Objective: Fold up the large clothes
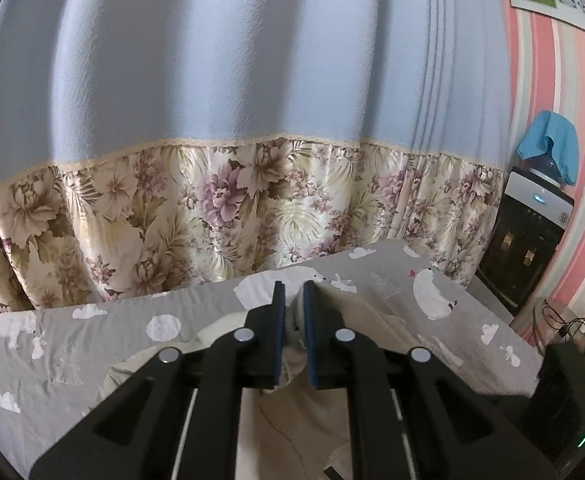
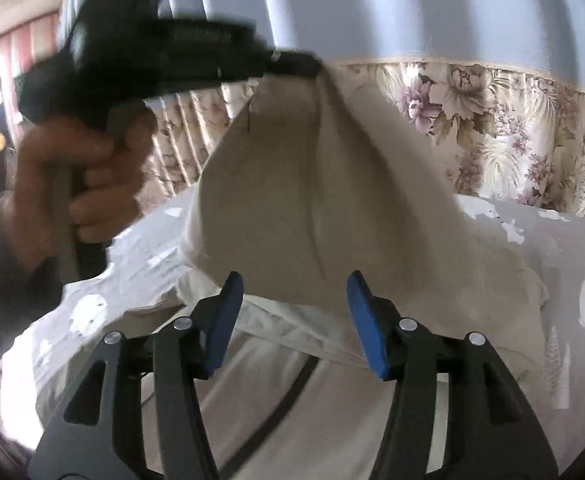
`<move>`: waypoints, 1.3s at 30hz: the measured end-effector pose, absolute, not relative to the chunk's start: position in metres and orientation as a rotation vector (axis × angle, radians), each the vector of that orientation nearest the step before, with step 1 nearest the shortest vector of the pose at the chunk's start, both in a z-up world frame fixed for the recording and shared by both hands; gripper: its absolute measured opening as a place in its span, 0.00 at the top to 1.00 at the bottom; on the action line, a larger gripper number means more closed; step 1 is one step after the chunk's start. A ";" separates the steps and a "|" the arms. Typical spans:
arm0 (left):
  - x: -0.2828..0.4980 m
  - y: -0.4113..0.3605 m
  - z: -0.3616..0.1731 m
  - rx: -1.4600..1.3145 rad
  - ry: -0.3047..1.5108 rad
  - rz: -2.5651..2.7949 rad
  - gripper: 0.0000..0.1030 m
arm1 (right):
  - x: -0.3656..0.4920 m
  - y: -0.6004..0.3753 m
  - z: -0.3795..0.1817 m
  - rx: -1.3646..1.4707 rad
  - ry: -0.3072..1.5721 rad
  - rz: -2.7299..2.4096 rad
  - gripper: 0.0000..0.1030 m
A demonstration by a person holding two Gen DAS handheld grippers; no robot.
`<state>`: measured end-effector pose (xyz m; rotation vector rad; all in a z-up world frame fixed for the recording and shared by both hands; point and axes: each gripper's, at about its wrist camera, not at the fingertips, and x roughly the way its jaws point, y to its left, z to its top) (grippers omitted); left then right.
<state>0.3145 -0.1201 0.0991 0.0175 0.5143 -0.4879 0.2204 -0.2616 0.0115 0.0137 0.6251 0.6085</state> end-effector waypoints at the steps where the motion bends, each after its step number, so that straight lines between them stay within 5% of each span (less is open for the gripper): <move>1: 0.314 -0.119 0.097 0.011 0.521 -0.491 0.91 | 0.225 -0.256 0.007 0.026 0.641 0.584 0.46; 15: 0.291 -0.104 0.074 -0.007 0.545 -0.585 0.91 | 0.340 -0.301 -0.030 0.288 0.734 0.226 0.40; 18: 0.276 -0.098 0.058 -0.001 0.566 -0.604 0.77 | 0.337 -0.316 -0.024 0.298 0.728 0.247 0.32; 26: 0.226 -0.096 -0.003 0.030 0.688 -0.584 0.77 | 0.280 -0.336 0.014 0.263 0.722 0.400 0.18; 33: 0.241 -0.092 -0.025 -0.057 0.761 -0.508 0.77 | 0.271 -0.305 0.061 0.270 0.680 0.469 0.15; 39: 0.238 -0.088 -0.023 -0.070 0.758 -0.464 0.77 | 0.261 -0.252 0.074 -0.046 0.575 0.471 0.16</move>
